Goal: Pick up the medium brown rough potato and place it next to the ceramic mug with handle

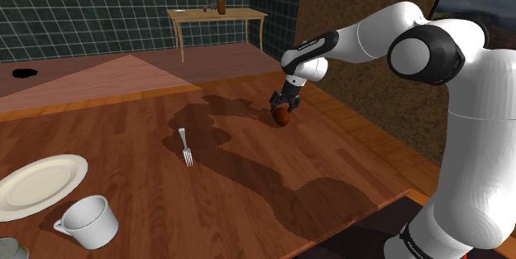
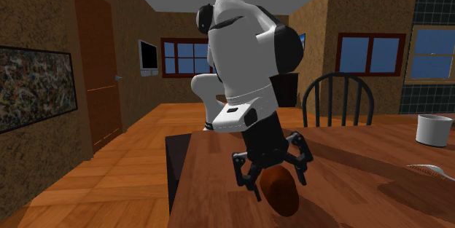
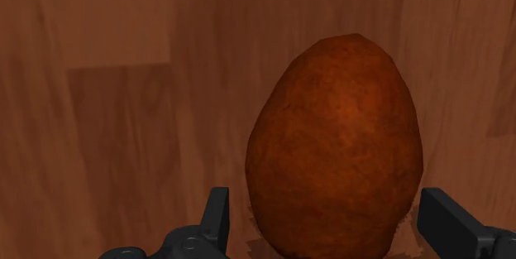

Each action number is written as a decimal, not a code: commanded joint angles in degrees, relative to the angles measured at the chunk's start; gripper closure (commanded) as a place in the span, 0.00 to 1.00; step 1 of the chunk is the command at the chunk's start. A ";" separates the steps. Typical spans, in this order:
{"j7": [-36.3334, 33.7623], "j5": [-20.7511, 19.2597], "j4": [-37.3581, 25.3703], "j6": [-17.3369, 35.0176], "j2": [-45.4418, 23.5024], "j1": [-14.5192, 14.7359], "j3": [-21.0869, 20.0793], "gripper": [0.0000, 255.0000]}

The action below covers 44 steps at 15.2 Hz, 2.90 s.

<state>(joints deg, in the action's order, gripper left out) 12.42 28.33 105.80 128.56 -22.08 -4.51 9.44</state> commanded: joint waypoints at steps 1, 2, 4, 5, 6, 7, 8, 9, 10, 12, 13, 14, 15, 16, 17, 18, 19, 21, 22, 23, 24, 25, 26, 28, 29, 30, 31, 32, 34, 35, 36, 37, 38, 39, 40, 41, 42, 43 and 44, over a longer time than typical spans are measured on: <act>0.04 0.03 0.07 0.08 0.00 0.00 -0.01 0.00; 0.04 0.03 0.07 0.08 0.00 0.00 -0.01 0.00; 0.03 0.02 0.06 0.07 0.00 0.00 0.00 0.00; 0.03 0.02 0.06 0.07 0.00 0.00 0.00 1.00; 0.03 0.02 0.06 0.07 0.00 0.00 0.00 1.00; 0.03 0.03 0.05 0.07 -0.01 0.00 -0.01 1.00; 0.04 0.03 0.06 0.08 -0.01 0.00 -0.01 1.00; 0.03 0.04 0.04 0.08 -0.04 0.00 -0.01 1.00; 0.03 0.04 0.03 0.08 -0.05 0.00 -0.01 1.00; 0.05 0.04 0.07 0.09 -0.02 0.00 -0.01 1.00; 0.05 0.04 0.11 0.11 0.01 0.00 -0.01 1.00; 0.04 0.03 0.07 0.08 0.00 0.00 0.00 1.00; -0.27 -0.23 -0.11 -0.47 0.42 0.04 0.10 1.00; -0.58 -0.49 -0.32 -1.02 0.82 0.08 0.19 1.00; -0.89 -0.74 -0.53 -1.58 1.22 0.12 0.29 1.00; -1.20 -0.99 -0.76 -2.14 1.60 0.16 0.38 1.00; -1.50 -1.23 -1.00 -2.70 1.98 0.20 0.46 1.00; -2.11 -1.71 -1.52 -3.84 2.71 0.25 0.63 1.00; -2.40 -1.94 -1.80 -4.42 3.06 0.28 0.71 1.00; -2.70 -2.17 -2.09 -5.00 3.40 0.31 0.78 1.00; -2.99 -2.39 -2.40 -5.59 3.73 0.33 0.85 1.00; -3.28 -2.61 -2.72 -6.18 4.05 0.35 0.92 1.00; -3.57 -2.83 -3.05 -6.77 4.37 0.36 0.98 1.00; -4.14 -3.24 -3.76 -7.97 4.96 0.39 1.11 1.00; -4.42 -3.44 -4.13 -8.58 5.24 0.40 1.17 1.00; -4.69 -3.63 -4.52 -9.19 5.51 0.41 1.22 1.00; -4.97 -3.82 -4.92 -9.81 5.77 0.41 1.27 1.00; -5.24 -4.01 -5.34 -10.43 6.03 0.42 1.33 1.00; -5.78 -4.36 -6.21 -11.68 6.50 0.42 1.42 1.00; -6.04 -4.52 -6.67 -12.31 6.72 0.41 1.46 1.00; -6.30 -4.69 -7.15 -12.95 6.92 0.41 1.51 1.00; -6.56 -4.84 -7.63 -13.59 7.12 0.40 1.55 1.00; -6.82 -4.99 -8.14 -14.24 7.31 0.39 1.59 1.00; -7.08 -5.14 -8.66 -14.88 7.48 0.38 1.62 1.00; -7.33 -5.28 -9.19 -15.54 7.65 0.37 1.66 1.00; -7.58 -5.42 -9.74 -16.20 7.80 0.35 1.69 1.00; -7.83 -5.54 -10.30 -16.86 7.94 0.34 1.73 1.00; -8.07 -5.67 -10.88 -17.53 8.07 0.32 1.76 1.00; -8.32 -5.78 -11.47 -18.20 8.18 0.30 1.79 1.00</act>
<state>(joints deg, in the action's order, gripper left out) 4.25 22.65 94.88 111.02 -14.00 -4.14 11.17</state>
